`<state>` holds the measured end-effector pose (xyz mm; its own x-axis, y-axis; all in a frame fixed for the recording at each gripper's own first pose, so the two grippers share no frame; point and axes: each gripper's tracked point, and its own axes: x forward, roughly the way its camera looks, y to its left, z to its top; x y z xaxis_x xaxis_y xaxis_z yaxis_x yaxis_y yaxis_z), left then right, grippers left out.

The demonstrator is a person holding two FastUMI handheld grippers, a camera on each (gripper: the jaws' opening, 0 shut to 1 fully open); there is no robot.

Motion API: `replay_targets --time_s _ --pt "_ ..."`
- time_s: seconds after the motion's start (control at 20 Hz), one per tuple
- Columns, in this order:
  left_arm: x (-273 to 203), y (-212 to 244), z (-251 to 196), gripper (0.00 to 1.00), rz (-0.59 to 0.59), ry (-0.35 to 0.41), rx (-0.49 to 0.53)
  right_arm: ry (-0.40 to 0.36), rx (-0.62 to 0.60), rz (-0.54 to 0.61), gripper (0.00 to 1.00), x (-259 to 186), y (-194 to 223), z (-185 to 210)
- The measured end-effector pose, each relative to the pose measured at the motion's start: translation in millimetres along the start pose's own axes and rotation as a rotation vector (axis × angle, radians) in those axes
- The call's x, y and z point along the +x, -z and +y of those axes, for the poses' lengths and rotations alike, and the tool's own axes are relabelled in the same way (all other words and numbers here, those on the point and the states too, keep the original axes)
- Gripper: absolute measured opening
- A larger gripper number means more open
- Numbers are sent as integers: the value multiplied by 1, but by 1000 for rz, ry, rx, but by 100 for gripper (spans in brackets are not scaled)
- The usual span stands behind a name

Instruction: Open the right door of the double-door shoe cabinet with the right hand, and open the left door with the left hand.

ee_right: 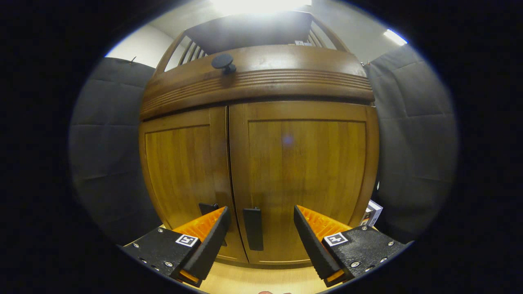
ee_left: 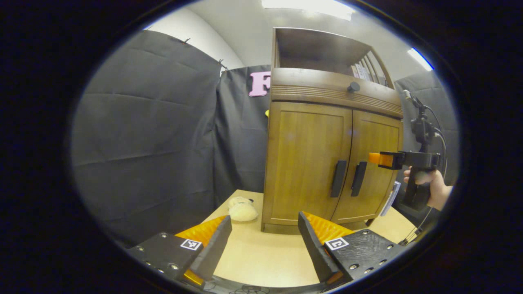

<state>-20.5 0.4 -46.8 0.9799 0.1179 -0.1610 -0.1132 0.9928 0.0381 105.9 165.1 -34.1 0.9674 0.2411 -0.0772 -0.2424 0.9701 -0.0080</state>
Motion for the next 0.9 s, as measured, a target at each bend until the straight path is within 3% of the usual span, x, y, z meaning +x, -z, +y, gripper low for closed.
replay_targets --time_s 0.3,0.35,0.55,0.65,0.75,0.8,0.9 --pt "-7 11 6 97 57 -72 -37 2 16 61 96 37 30 2" --pt "-6 10 6 93 60 -81 -37 -1 17 67 96 45 36 2" --pt "-7 9 6 97 73 -108 -13 -11 31 94 95 63 48 5" --pt "-7 7 6 97 74 -123 1 -34 46 115 90 67 53 12" --pt "-5 7 7 97 74 -137 7 -53 36 135 75 69 59 19" --pt "-5 7 8 93 76 -142 7 -59 32 138 61 69 59 19" --pt "-5 5 8 97 77 -149 9 -67 35 141 44 72 62 20"
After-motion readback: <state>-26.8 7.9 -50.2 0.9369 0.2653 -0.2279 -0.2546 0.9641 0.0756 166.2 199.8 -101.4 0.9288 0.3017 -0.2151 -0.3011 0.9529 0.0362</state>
